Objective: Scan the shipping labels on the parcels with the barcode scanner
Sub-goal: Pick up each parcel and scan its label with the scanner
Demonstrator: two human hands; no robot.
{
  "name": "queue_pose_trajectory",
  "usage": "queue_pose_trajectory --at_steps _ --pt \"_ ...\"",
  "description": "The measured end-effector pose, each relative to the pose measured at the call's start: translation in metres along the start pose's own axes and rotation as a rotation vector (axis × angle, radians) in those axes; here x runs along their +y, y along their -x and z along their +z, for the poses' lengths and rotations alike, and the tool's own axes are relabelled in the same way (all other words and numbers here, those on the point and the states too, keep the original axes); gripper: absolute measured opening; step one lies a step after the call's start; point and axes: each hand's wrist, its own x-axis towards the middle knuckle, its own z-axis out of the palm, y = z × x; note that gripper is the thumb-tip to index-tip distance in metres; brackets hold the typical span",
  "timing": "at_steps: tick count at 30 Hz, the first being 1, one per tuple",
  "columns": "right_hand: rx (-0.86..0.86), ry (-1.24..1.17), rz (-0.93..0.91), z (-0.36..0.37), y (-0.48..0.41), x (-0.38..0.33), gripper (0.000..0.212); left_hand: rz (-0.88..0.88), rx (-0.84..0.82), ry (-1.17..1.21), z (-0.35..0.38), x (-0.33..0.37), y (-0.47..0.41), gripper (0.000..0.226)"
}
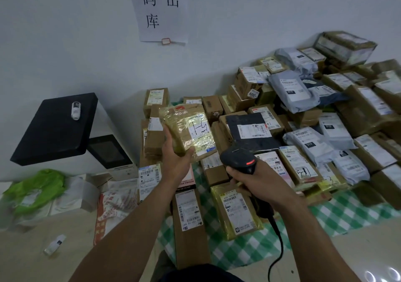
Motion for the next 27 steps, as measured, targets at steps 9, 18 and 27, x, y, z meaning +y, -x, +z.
queue_pose_trajectory --at_steps 9,18,27 --pt "-0.051 0.025 -0.024 0.003 0.000 0.003 0.022 0.046 0.041 -0.008 0.002 -0.005 0.003 0.112" --pt "-0.044 0.018 -0.020 0.002 0.000 0.004 0.017 0.066 0.037 -0.005 0.001 -0.008 0.002 0.113" --pt "0.024 -0.055 -0.004 0.001 -0.004 0.017 0.037 0.026 -0.054 0.070 -0.006 -0.007 0.036 0.115"
